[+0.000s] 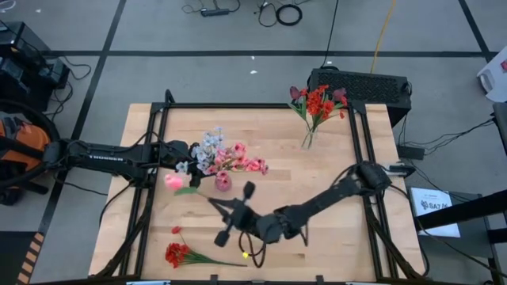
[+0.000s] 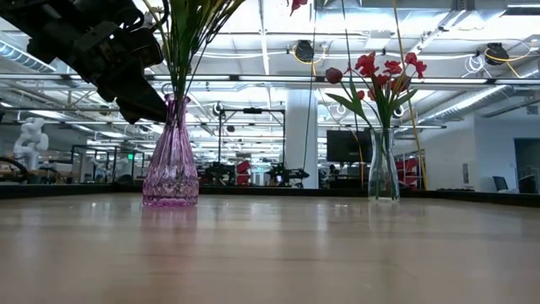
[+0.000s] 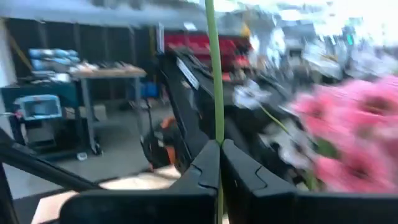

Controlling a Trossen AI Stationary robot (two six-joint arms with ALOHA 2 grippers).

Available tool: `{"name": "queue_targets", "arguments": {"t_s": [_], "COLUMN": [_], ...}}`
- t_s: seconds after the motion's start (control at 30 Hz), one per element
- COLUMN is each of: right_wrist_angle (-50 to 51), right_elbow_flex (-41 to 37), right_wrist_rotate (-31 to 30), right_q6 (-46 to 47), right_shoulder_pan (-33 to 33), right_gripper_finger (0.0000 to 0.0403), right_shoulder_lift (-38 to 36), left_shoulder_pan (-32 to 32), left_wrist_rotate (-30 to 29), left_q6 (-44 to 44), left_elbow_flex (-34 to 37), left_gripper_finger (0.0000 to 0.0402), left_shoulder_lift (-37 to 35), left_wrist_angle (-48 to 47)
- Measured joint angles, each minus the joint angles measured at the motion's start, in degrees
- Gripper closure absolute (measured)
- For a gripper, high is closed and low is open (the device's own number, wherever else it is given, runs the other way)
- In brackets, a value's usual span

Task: Sort flowers into vase by color
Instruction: Put the pink flower into the purple vase

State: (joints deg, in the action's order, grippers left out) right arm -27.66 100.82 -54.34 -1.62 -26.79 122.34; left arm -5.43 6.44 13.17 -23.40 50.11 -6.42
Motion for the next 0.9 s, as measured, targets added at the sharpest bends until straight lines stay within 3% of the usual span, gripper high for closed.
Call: {"name": "queue_targets", "arguments": {"t_s": [0.13,0.3,0.47,0.63,0.9], "right_wrist_angle": [-15.67,-23.99,-24.17,-23.64,-19.31], "right_elbow_flex": [0.0,-0.07,-0.04,-0.04,-0.04], "right_wrist_rotate": [5.61,6.31,5.62,0.14,0.22], "right_q6": [-10.16,-11.58,-17.23,-24.7,-23.26], "right_shoulder_pan": [2.84,6.0,7.42,7.78,8.46], "right_gripper_finger": [0.0402,0.0402,0.0402,0.0402,0.0403], "right_shoulder_lift": [5.37,10.48,10.8,10.8,10.78], "left_shoulder_pan": [0.0,0.0,0.0,0.0,0.0], "left_wrist_rotate": [0.02,0.35,1.67,2.4,2.32], "left_q6": [-0.01,-0.02,-0.02,-0.02,-6.23], "left_elbow_flex": [0.0,0.0,0.0,0.0,0.0], "left_gripper_finger": [0.0268,0.0268,0.0268,0.0268,0.0268], "left_shoulder_lift": [0.01,0.0,0.0,0.01,0.0], "left_wrist_angle": [0.0,-0.01,-0.02,-0.02,-0.02]}}
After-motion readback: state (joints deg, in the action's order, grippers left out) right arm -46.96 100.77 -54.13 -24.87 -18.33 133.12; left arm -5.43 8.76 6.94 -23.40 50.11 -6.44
